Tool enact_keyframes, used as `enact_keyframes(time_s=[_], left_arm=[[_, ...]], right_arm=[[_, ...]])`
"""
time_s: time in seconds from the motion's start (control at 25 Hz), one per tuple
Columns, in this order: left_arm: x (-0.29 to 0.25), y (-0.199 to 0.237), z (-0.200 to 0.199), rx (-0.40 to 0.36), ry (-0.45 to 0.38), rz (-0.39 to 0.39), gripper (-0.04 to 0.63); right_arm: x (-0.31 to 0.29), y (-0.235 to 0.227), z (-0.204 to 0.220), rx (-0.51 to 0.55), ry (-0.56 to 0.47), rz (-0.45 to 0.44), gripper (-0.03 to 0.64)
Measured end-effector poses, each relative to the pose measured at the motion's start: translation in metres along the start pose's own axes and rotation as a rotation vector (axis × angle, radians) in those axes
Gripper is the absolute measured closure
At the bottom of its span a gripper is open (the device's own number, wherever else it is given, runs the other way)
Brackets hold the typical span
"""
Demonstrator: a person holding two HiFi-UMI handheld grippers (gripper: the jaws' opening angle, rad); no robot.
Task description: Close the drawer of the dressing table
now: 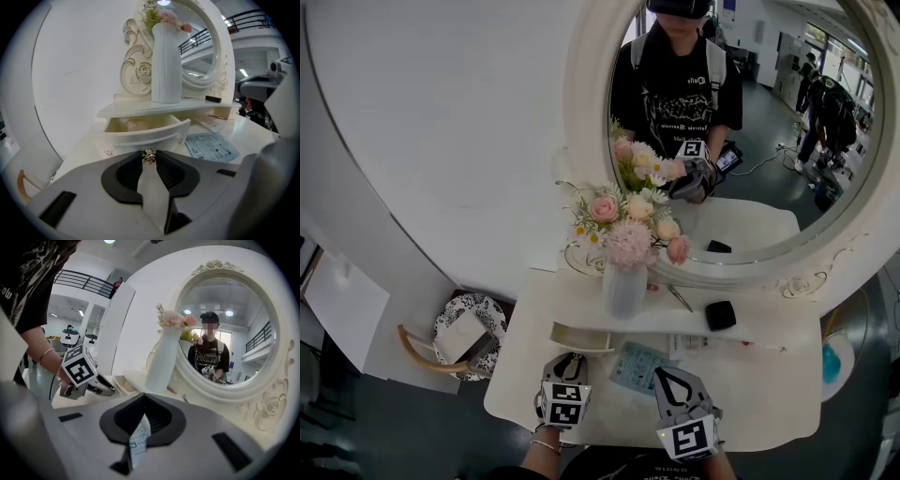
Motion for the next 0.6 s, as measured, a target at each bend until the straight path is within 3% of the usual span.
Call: enact_keyframes(time_s=[0.6], left_arm=[[-0.0028, -0.0002, -0.0012, 0.001, -0.003, 0.002, 0.494]], right_arm=[[0.0001, 0.0014, 0.0104, -0.031, 0.008, 0.012, 0.606]])
Point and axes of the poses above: the fingertips, and each gripper's own axes: x backward along the fingers, y to its left, z out of its underside, the point moved 4 cm from there along x, backward along the fingers, and after that the axes turned 11 degrees about z, right-handed, at the moved point
